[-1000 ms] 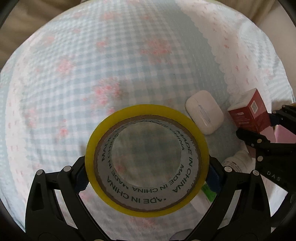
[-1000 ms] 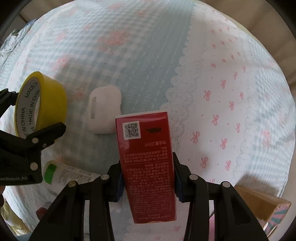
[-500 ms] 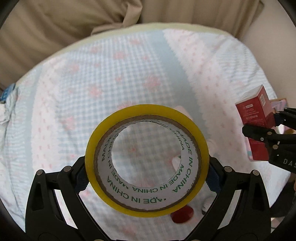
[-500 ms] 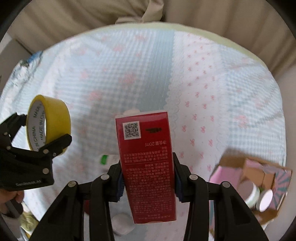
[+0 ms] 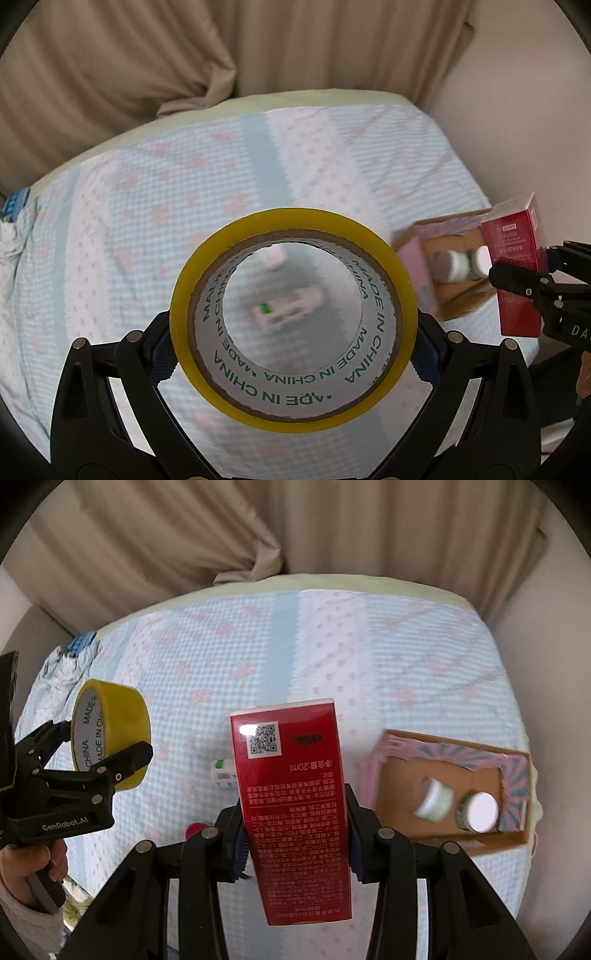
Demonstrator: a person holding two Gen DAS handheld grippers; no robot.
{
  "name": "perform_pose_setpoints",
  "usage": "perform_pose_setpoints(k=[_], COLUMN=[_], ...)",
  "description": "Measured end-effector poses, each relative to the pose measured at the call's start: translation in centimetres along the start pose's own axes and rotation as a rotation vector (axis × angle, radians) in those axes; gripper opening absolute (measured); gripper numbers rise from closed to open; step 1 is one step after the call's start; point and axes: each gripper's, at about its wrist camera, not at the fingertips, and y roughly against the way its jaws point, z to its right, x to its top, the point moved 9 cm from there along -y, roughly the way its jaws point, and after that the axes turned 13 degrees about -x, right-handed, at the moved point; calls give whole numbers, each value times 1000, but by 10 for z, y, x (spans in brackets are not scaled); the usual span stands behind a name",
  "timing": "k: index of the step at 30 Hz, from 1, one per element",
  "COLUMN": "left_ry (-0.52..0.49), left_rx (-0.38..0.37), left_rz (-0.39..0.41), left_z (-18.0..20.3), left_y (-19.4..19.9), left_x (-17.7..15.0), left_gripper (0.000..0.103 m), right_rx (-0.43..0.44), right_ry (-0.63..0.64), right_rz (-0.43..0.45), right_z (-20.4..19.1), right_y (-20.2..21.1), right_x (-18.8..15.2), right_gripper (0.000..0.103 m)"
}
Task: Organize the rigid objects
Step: 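Carry the tape roll and red box over the cardboard box, then open both tools to release tape and red box into the box, withdraw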
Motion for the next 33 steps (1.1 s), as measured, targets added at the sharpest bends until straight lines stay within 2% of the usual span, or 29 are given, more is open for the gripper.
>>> perform_pose_setpoints(k=[5, 9, 15, 19, 22, 29, 33], left_ry=[-1, 40, 73, 90, 108, 139, 154], left_rx=[-9, -35, -48, -31, -22, 19, 31], left_rz=[7, -20, -83, -132, -169, -275, -324], left_z=[75, 134, 192, 208, 211, 206, 200], left_y=[-16, -54, -119, -162, -189, -258, -283], left_x=[5, 7, 4, 0, -1, -11, -19], left_gripper=[97, 97, 97, 97, 97, 97, 97], right_rx=[-5, -2, -44, -45, -38, -14, 1], right_ry=[-29, -41, -27, -45, -53, -38, -27], right_rz=[19, 9, -35, -75, -104, -181, -219], right_z=[76, 134, 220, 267, 287, 305, 308], right_y=[19, 9, -21, -51, -74, -135, -168], right_x=[-14, -20, -32, -40, -43, -45, -43], right_gripper=[40, 40, 40, 40, 40, 40, 40])
